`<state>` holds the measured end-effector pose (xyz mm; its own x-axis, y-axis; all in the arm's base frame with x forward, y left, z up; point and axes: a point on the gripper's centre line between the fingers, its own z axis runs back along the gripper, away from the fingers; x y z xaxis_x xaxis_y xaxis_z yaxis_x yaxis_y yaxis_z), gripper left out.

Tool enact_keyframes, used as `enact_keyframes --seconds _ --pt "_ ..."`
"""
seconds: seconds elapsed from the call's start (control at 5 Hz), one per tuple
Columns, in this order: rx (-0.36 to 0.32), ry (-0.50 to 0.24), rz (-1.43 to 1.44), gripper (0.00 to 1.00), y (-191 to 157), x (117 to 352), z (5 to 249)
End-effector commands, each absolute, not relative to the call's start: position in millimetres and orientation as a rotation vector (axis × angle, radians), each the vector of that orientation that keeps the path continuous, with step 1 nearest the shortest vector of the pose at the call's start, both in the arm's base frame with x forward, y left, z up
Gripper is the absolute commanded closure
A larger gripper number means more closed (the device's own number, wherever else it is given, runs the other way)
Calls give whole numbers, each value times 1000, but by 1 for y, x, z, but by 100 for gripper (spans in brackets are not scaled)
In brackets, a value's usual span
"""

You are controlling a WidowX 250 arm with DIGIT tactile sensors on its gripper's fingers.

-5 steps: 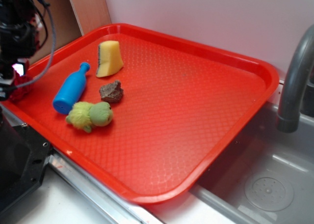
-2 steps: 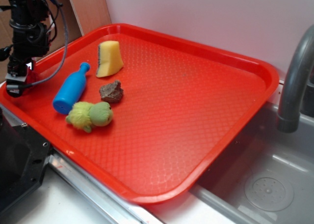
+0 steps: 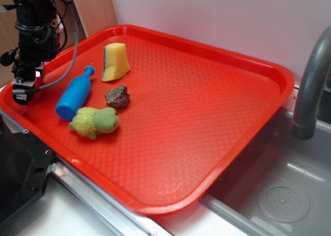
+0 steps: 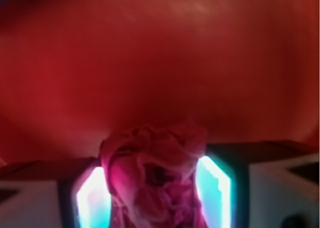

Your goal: Grab the red paper.

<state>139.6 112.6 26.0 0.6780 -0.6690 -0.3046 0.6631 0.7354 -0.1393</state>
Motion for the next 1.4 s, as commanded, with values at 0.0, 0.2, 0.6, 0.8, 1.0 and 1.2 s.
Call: enact_keyframes --seconds 0.0,0.2,0.6,0.8,1.0,1.2 --pt "26 308 -808 100 93 153 42" --pt "56 248 -833 100 87 163 63" --pt "105 107 -693 100 45 202 158" --pt "34 59 -446 100 34 206 188" --pt "-56 -7 -199 100 83 169 184" --pt "-83 -89 -92 100 99 143 180"
